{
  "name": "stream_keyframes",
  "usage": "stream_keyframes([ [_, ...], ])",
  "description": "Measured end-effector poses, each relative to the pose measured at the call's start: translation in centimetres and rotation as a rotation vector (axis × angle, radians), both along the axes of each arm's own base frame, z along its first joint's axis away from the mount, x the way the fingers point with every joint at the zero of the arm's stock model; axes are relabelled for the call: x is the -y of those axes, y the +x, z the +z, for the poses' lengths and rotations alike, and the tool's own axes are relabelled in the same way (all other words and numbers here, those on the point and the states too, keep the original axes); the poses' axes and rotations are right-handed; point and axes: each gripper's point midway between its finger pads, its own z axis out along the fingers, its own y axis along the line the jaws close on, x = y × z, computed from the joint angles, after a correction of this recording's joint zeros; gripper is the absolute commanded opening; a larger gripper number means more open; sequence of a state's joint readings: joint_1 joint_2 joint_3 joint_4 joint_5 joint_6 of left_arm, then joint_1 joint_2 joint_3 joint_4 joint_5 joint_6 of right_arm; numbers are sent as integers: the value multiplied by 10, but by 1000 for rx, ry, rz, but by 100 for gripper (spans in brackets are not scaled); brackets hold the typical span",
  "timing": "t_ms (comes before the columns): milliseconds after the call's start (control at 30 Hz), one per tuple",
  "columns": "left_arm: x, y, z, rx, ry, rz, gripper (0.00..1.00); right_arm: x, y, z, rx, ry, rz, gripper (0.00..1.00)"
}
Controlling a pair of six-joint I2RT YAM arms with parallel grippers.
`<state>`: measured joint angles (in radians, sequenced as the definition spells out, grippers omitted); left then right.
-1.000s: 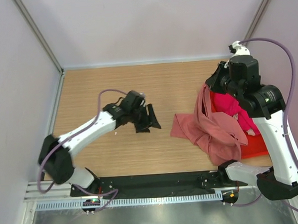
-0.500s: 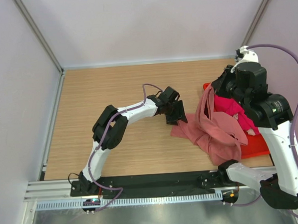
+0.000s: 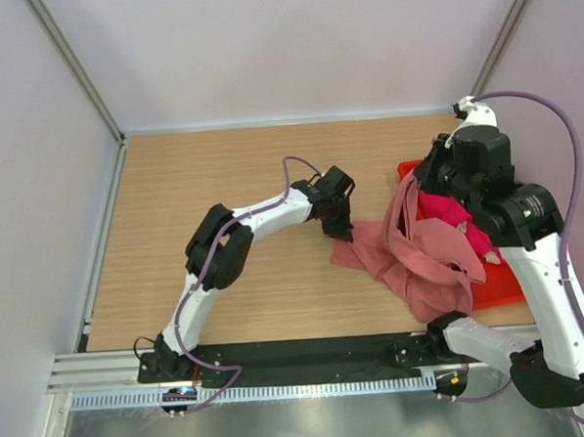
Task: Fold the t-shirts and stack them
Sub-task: Flatten the tshirt out
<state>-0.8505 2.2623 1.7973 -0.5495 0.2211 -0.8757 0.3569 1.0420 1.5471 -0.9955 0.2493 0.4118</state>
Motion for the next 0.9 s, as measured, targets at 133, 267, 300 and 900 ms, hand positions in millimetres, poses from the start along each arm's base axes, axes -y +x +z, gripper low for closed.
stream_keyframes([
  [133,-55,-10,21,81,121,0,0,0,0,-9,-22,-20,10,1],
  [267,-114,-18,92,255,160,39,0,-10,-1,-27,-73,-10,61,1],
  [300,-127,-20,116,311,156,58,0,-14,-2,-32,-87,-2,79,1],
  [900,-356,-91,263,734,303,564,0,-67,-34,-62,-200,150,320,1],
])
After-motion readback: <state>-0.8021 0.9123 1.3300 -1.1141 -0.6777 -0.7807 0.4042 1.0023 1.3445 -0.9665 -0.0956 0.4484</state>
